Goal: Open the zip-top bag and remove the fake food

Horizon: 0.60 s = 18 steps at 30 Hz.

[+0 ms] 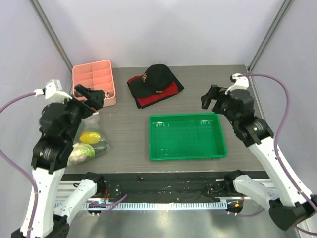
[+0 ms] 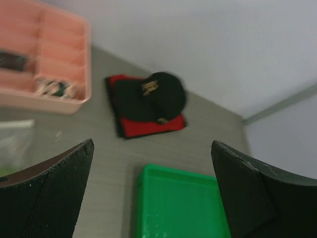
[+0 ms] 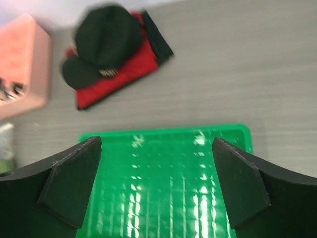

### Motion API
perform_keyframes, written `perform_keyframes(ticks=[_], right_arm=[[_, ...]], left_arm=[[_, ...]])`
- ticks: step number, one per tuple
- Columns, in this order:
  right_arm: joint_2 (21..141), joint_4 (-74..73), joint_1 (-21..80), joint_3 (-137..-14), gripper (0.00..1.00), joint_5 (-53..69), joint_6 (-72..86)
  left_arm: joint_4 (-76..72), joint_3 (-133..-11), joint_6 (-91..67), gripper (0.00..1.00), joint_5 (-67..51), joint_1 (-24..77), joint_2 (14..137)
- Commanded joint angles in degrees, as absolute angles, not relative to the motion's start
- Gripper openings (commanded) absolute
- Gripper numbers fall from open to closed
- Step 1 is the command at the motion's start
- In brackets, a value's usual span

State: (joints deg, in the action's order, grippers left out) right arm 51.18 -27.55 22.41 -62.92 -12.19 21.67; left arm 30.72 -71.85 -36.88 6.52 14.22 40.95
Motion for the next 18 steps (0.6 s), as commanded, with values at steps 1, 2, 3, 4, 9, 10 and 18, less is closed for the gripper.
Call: perform_keyframes(ticks=[1,2,3,4,9,10,18], right_arm=[[54.58,-31.20,22.41,-64.60,1.00,-12.50,20.92],[55.19,-31.20,22.33,-64.86,1.00,-11.96,20.83],[55.37,-30.51,22.41,-64.78,1.00,-10.65,20.83],[55.37,-30.15,22.41,-64.69,0.99,-7.94,20.66],[56.16,-24.53,25.92,-61.27,1.00,-1.76,21.36],[56.68,-24.00,26.71,-60.91,0.99,-1.15,21.53],[63.36,-17.33,41.90,-58.89,1.00,2.46,23.29]], left_arm=[[57.98,-77.34,-42.44,1.00,31.61,13.80,44.98],[60.44,-76.73,-42.45,1.00,33.64,13.89,45.78],[62.99,-75.77,-42.45,1.00,35.23,13.80,46.40],[63.97,-73.41,-42.45,1.00,35.94,13.80,47.10],[64.69,-66.19,-44.65,1.00,30.60,8.02,50.01],[62.34,-65.05,-44.47,1.00,29.63,6.35,49.84],[58.80,-57.65,-40.70,1.00,7.30,-32.73,55.71]])
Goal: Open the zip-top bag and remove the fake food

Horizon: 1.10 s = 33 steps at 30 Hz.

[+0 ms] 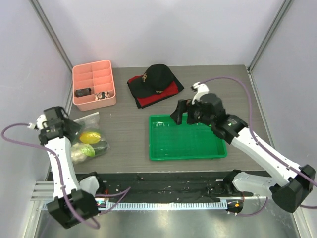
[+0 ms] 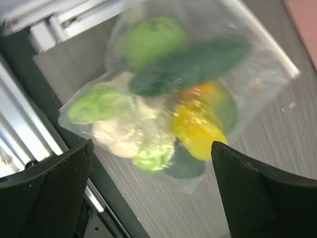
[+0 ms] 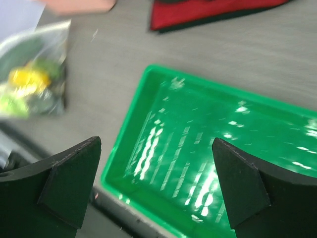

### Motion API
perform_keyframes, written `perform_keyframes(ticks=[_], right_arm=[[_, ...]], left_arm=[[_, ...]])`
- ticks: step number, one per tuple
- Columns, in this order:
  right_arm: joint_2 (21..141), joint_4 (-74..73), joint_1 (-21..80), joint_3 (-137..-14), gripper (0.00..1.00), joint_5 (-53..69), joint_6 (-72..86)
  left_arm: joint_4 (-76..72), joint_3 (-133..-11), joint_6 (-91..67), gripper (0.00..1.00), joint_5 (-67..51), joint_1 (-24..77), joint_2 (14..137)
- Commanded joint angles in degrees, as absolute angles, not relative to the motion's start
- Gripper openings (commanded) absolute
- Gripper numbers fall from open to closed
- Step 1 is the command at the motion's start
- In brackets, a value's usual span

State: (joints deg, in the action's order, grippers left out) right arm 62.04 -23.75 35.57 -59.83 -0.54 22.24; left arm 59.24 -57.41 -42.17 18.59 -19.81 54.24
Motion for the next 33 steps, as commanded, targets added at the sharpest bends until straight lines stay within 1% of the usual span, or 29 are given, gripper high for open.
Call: perform_keyframes(ticks=[1,2,3,8,9,11,13,17,20,22,23,25,26,29,30,32,33], right_arm=[[63.54,-16.53,42.97,-58.45,1.00,2.81,23.55],[63.72,-16.00,43.94,-58.10,1.00,3.25,23.73],[64.07,-14.60,45.25,-57.75,1.00,3.43,23.99],[66.00,-10.99,47.11,-55.37,1.00,5.88,24.35],[66.35,-10.81,47.28,-55.37,1.00,6.32,24.26],[66.80,-10.29,47.81,-55.02,1.00,6.15,23.65],[67.14,-9.67,48.07,-54.49,1.00,6.07,23.29],[67.67,-8.71,48.08,-53.88,1.00,5.80,22.59],[68.11,-8.53,47.99,-53.35,1.00,5.54,22.50],[68.38,-8.53,48.08,-53.09,1.00,5.45,22.59],[68.47,-8.61,48.08,-53.00,0.99,5.62,22.50],[68.38,-8.70,48.08,-52.74,1.00,6.24,22.67],[68.12,-8.70,48.08,-52.56,1.00,6.76,22.68],[66.54,-8.44,48.08,-51.33,1.00,7.12,23.20],[65.58,-8.26,48.08,-50.55,1.00,7.03,23.12],[64.60,-8.26,48.08,-49.84,1.00,6.51,23.12],[64.25,-8.09,48.16,-49.22,1.00,6.16,23.12]], left_arm=[[59.23,-57.92,-41.65,1.00,9.99,-33.57,55.98],[59.59,-57.66,-42.62,1.00,13.50,-34.10,56.25],[59.42,-57.05,-45.24,1.00,13.53,-36.28,56.42],[51.26,-48.97,-50.80,1.00,10.81,-39.55,55.99],[45.41,-46.34,-50.71,1.00,8.29,-39.46,56.07],[42.20,-45.79,-49.57,1.00,6.86,-39.46,57.30],[40.44,-46.40,-49.05,0.99,9.49,-39.46,59.05],[37.27,-48.43,-46.59,0.91,11.34,-39.55,58.19],[38.67,-50.53,-45.88,0.87,9.93,-39.46,55.73],[35.80,-49.76,-45.97,0.80,10.28,-39.46,54.06],[33.51,-48.96,-46.40,0.74,10.98,-39.55,52.75],[28.86,-46.76,-47.28,0.65,12.65,-39.46,53.34],[26.91,-46.15,-47.29,0.51,11.79,-39.46,55.26],[19.98,-44.12,-48.42,0.36,7.32,-39.46,60.10],[18.04,-43.69,-48.69,0.33,6.60,-39.46,64.03],[15.31,-43.77,-49.04,0.30,5.80,-39.11,68.09],[15.03,-44.55,-48.61,0.29,5.45,-38.68,72.12]])
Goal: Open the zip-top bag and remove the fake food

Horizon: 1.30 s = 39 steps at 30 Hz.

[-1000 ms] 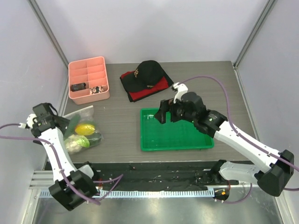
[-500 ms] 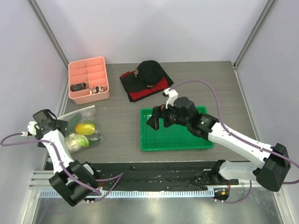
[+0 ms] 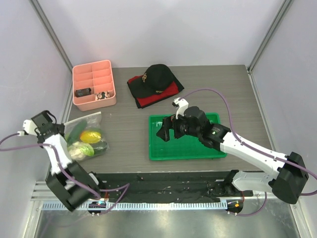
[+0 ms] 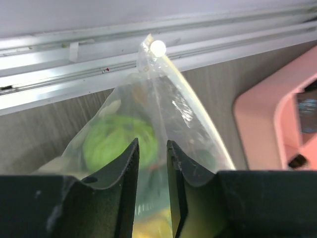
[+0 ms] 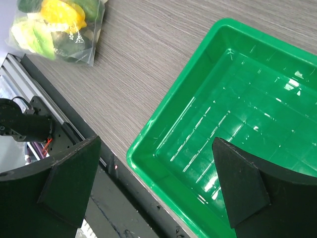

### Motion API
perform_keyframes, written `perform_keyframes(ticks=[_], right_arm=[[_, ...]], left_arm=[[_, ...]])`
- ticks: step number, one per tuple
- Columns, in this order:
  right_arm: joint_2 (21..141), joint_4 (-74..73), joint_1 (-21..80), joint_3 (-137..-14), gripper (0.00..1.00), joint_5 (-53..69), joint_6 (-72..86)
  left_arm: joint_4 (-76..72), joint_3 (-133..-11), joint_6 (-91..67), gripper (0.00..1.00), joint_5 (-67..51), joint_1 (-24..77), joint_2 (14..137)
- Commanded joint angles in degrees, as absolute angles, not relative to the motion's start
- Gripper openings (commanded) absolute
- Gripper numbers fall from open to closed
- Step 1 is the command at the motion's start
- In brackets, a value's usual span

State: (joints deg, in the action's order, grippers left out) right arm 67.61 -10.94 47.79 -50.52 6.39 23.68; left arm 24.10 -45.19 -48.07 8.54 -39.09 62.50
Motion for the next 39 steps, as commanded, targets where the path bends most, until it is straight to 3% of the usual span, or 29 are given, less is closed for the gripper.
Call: perform_keyframes(ticks=[1,2,7,9,15,18,21,22,24,25,30,39], right_arm=[[63.64,-8.09,48.08,-49.04,1.00,5.98,23.12],[63.55,-8.09,48.08,-48.87,1.00,5.98,23.20],[64.24,-7.21,48.16,-48.08,1.00,5.80,23.55],[64.51,-6.86,48.08,-47.99,1.00,6.32,23.90],[64.95,-5.45,48.16,-46.94,1.00,6.85,24.34],[65.21,-5.36,48.16,-46.85,1.00,7.03,24.34],[65.30,-5.54,48.16,-46.67,1.00,7.29,23.91],[65.30,-6.23,48.16,-46.76,1.00,7.47,23.47],[65.30,-6.33,48.16,-46.58,1.00,6.94,23.12],[65.48,-6.07,48.08,-46.41,1.00,6.86,23.20],[66.71,-5.19,48.25,-47.55,1.00,9.31,24.08],[64.34,-5.89,48.52,-46.06,1.00,9.23,23.73]], left_arm=[[15.38,-45.26,-48.43,0.28,5.45,-38.15,74.33],[16.25,-46.13,-47.82,0.24,5.28,-37.62,76.27],[26.10,-45.45,-51.75,0.22,7.82,-33.32,80.25],[25.58,-40.90,-53.52,0.22,5.90,-31.91,78.15],[26.63,-32.35,-63.09,0.25,11.16,-13.12,65.58],[26.81,-29.80,-64.78,0.28,8.53,-9.76,58.73],[31.88,-33.65,-57.32,0.52,9.22,-9.76,49.42],[33.56,-34.97,-56.17,0.68,10.45,-9.76,46.87],[42.16,-39.71,-55.28,0.85,15.71,-10.10,41.77],[45.23,-41.03,-55.46,0.99,17.21,-10.37,40.53],[52.64,-42.80,-55.72,1.00,21.53,-14.66,37.26],[48.62,-36.83,-56.16,1.00,0.39,-37.42,45.95]])
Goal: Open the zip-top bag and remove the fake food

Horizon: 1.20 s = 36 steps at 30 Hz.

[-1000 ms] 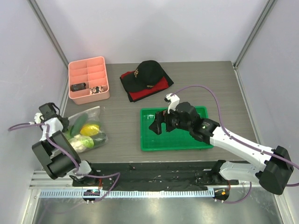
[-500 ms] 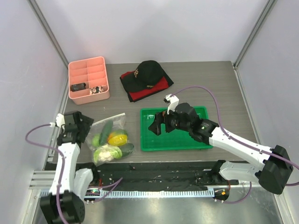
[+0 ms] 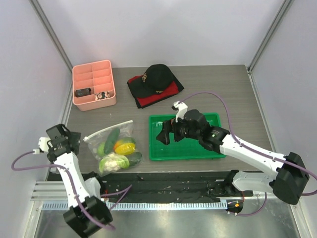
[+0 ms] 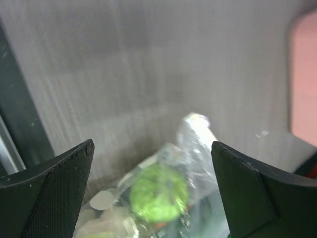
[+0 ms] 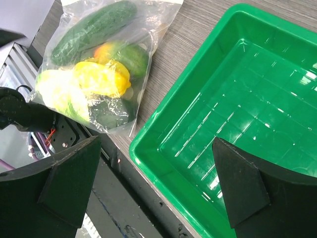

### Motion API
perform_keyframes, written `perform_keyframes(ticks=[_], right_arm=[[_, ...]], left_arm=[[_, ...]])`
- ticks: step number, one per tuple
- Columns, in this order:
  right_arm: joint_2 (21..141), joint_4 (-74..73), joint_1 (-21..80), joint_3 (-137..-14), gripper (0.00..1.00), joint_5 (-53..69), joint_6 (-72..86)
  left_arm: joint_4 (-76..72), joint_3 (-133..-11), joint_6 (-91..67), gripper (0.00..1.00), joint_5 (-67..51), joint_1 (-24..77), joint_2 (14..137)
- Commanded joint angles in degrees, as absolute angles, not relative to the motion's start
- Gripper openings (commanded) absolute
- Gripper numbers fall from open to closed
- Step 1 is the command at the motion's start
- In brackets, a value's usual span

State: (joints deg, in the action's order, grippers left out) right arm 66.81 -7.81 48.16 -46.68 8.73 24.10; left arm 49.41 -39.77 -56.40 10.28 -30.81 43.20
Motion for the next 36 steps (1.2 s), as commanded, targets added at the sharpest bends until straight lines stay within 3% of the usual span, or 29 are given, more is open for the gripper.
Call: perform_keyframes(ticks=[1,6,12,16,19,24,28,31,36], right_arm=[[63.73,-5.98,48.43,-45.53,1.00,9.23,23.73],[63.72,-5.98,48.52,-45.26,1.00,9.32,23.38],[64.42,-5.19,48.52,-45.00,1.00,9.32,23.64],[65.48,-4.04,48.60,-44.74,1.00,9.67,24.52],[66.35,-3.69,48.78,-45.26,1.00,10.02,24.70],[67.32,-4.48,49.22,-47.37,1.00,9.58,24.52],[68.37,-4.66,49.66,-48.51,1.00,9.14,24.08],[70.04,-4.57,49.66,-50.44,1.00,9.58,23.38],[76.10,-3.34,49.66,-57.02,1.00,13.88,18.39]], left_arm=[[47.73,-35.70,-55.99,1.00,-0.61,-39.18,46.58],[35.27,-29.82,-56.34,1.00,-9.99,-39.90,48.34],[23.83,-25.59,-58.27,1.00,-11.42,-39.99,48.16],[19.44,-23.47,-58.89,0.94,-10.02,-39.90,50.27],[15.66,-21.62,-58.45,0.78,-10.72,-39.90,54.66],[11.61,-23.55,-55.03,0.38,-15.64,-39.90,62.48],[12.65,-26.45,-51.86,0.12,-18.36,-39.64,58.29],[12.31,-29.61,-49.32,0.00,-22.92,-38.94,51.96],[5.46,-31.81,-49.39,0.00,-34.00,-35.08,46.67]])
